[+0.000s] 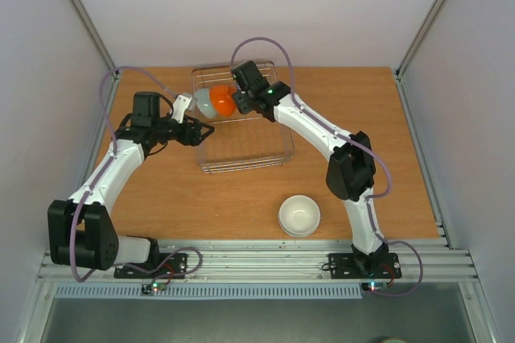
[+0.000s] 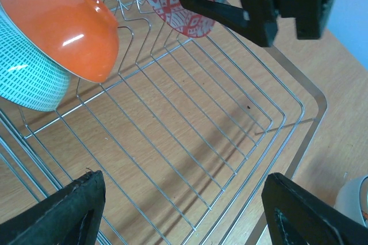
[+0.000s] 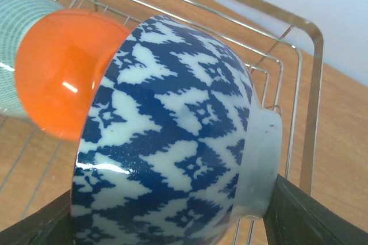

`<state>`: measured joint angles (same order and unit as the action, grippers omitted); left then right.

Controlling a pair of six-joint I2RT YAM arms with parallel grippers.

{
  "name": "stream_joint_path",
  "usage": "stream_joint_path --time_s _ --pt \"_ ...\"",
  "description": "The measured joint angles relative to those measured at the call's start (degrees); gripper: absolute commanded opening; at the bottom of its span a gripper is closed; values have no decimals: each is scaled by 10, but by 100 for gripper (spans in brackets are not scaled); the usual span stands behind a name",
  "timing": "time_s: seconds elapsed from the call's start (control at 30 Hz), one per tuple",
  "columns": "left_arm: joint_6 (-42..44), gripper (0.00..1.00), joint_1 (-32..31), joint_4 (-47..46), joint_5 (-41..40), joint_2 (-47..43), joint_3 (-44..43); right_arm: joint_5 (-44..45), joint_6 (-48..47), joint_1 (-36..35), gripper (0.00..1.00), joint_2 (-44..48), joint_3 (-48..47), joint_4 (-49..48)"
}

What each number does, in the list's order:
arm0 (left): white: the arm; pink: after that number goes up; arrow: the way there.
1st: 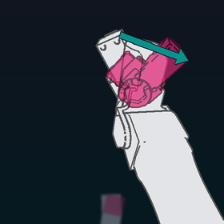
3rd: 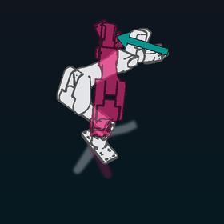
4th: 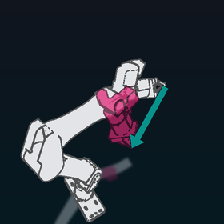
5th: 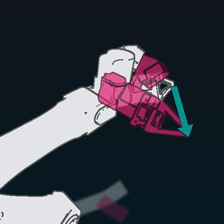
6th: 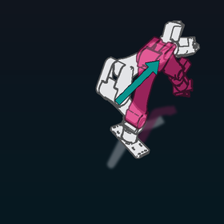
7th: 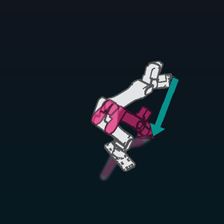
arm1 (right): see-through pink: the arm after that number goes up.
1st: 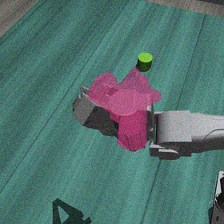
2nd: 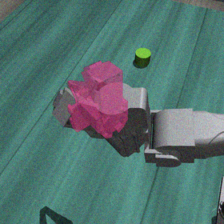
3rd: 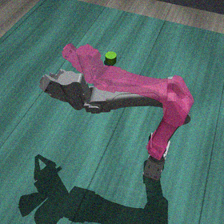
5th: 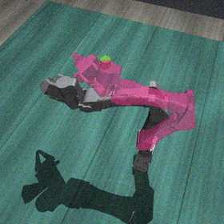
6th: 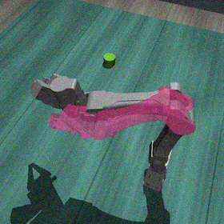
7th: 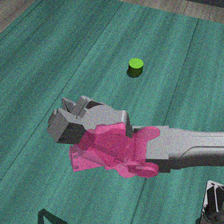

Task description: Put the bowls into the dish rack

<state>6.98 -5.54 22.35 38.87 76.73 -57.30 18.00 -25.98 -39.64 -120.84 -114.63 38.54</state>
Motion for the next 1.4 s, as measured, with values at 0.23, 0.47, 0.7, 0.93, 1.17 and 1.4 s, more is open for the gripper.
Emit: stream_joint_path --time_s 0.23,0.47,0.7,0.93,1.17,1.4 --pt "3 75 0 1 -2 -4 0 37 -22 1 1 -64 -61 8" --pt "6 75 0 1 -2 -4 0 51 -37 0 1 -114 -97 9" --pt "8 75 0 1 -2 -4 0 65 -47 0 1 -123 -111 4" --pt "10 75 0 1 -2 -4 0 89 -56 -1 1 -119 -99 -24" --pt "10 75 0 1 -1 -3 0 111 -65 4 1 -139 -130 -20" --pt "12 75 0 2 -1 -3 0 118 -65 5 1 -172 -172 -13"
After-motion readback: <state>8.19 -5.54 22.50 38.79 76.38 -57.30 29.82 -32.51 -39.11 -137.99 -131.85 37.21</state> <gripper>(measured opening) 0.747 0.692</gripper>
